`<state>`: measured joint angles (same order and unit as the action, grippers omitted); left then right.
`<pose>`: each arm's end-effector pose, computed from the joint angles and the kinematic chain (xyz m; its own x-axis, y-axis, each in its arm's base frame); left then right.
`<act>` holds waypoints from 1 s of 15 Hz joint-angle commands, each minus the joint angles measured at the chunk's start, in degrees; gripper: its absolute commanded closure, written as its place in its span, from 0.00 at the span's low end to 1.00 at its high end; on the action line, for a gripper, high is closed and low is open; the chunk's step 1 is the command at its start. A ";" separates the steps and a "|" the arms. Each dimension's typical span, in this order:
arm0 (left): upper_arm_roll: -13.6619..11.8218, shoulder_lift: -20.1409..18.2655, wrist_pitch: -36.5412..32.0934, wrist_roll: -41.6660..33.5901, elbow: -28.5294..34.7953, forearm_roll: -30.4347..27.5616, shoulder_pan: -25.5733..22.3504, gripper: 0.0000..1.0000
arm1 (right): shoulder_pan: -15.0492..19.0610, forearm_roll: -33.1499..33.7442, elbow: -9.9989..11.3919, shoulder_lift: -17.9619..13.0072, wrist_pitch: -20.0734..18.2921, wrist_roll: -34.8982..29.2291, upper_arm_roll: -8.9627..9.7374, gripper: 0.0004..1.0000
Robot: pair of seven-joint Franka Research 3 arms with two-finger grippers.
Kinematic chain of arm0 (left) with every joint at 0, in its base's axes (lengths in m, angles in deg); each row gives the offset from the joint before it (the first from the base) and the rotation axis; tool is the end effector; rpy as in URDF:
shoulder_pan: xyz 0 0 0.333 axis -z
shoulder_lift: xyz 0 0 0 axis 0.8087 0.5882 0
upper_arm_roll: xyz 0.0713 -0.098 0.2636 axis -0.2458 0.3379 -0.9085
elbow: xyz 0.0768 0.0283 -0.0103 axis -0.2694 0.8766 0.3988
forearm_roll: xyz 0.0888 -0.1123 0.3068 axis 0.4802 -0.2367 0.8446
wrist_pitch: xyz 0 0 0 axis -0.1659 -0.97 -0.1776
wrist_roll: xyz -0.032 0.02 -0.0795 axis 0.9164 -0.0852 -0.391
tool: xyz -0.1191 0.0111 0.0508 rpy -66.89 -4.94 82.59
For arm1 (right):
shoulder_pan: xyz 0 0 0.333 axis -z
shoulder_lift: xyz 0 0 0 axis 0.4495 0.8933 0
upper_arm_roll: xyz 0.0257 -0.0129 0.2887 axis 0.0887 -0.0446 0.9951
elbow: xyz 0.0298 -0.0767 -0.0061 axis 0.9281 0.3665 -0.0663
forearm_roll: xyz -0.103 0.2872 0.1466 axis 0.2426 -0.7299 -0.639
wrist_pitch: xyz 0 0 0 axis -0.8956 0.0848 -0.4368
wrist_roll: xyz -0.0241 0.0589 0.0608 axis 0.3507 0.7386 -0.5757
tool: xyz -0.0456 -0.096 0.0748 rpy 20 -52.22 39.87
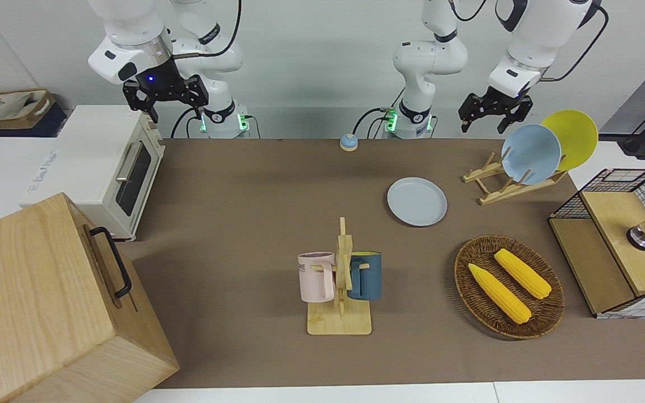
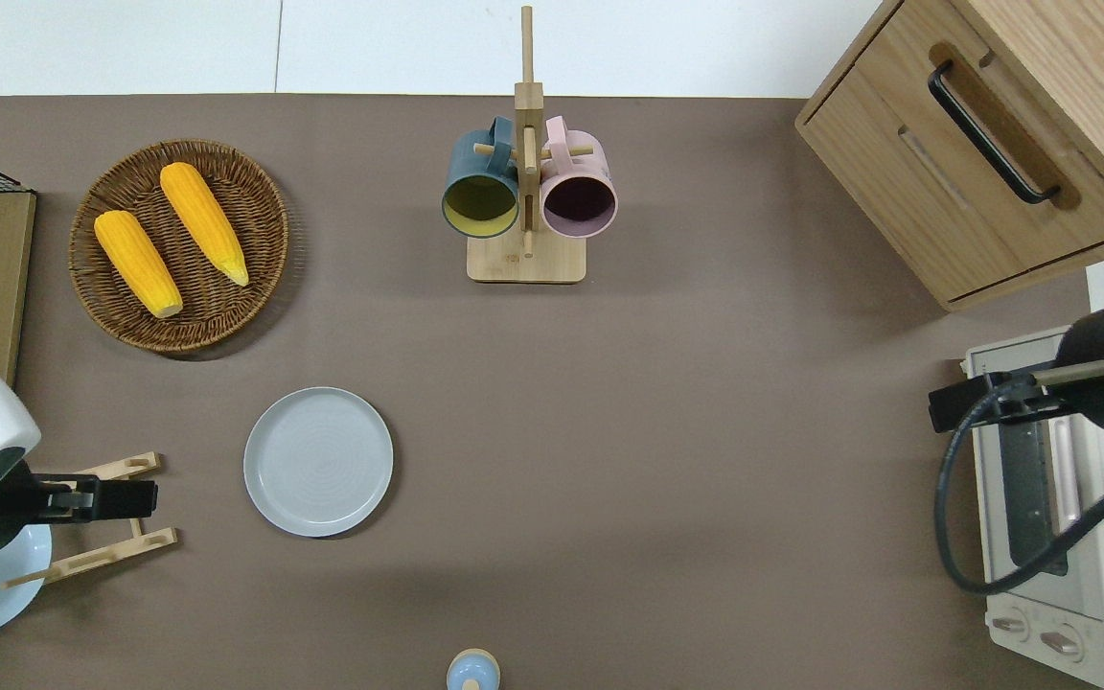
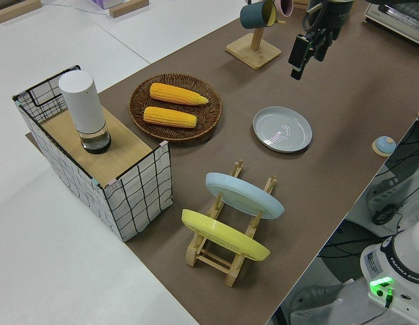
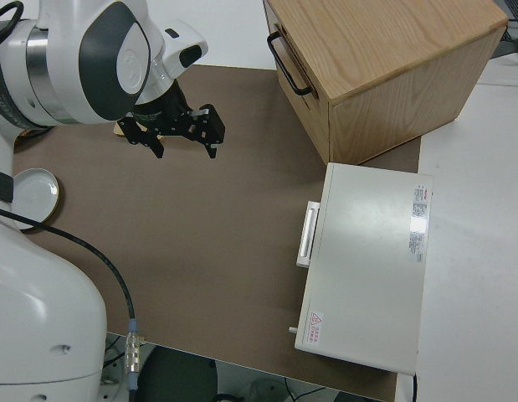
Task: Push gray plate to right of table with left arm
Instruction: 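Move the left gripper forward to the near edge of the gray plate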
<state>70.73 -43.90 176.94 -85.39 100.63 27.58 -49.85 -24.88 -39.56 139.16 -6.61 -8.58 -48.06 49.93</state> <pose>0.4009 -0.0162 0.5454 0.9976 -0.0587 -0.0371 -0.0575 -0.9978 0.0329 0.4633 0.0510 0.6015 0.9876 0.0912 -0.1280 0.0925 -0.9957 0.0041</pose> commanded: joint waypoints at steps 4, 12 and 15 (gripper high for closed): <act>0.27 -2.51 4.28 0.71 5.01 0.15 0.45 0.00 | 1.15 -0.25 -0.53 -0.14 -0.89 -0.75 0.92 0.02; 0.36 -2.42 11.40 1.06 10.28 0.15 0.45 0.00 | 1.07 -0.25 -0.53 -0.14 -0.89 -0.66 0.92 0.02; 0.36 -2.16 14.12 1.06 12.30 0.15 0.37 0.00 | 1.07 -0.25 -0.53 -0.14 -0.89 -0.66 0.92 0.02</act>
<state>71.19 -44.44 187.54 -85.21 109.25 27.58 -49.84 -24.88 -39.56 139.16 -6.61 -8.58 -48.06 49.93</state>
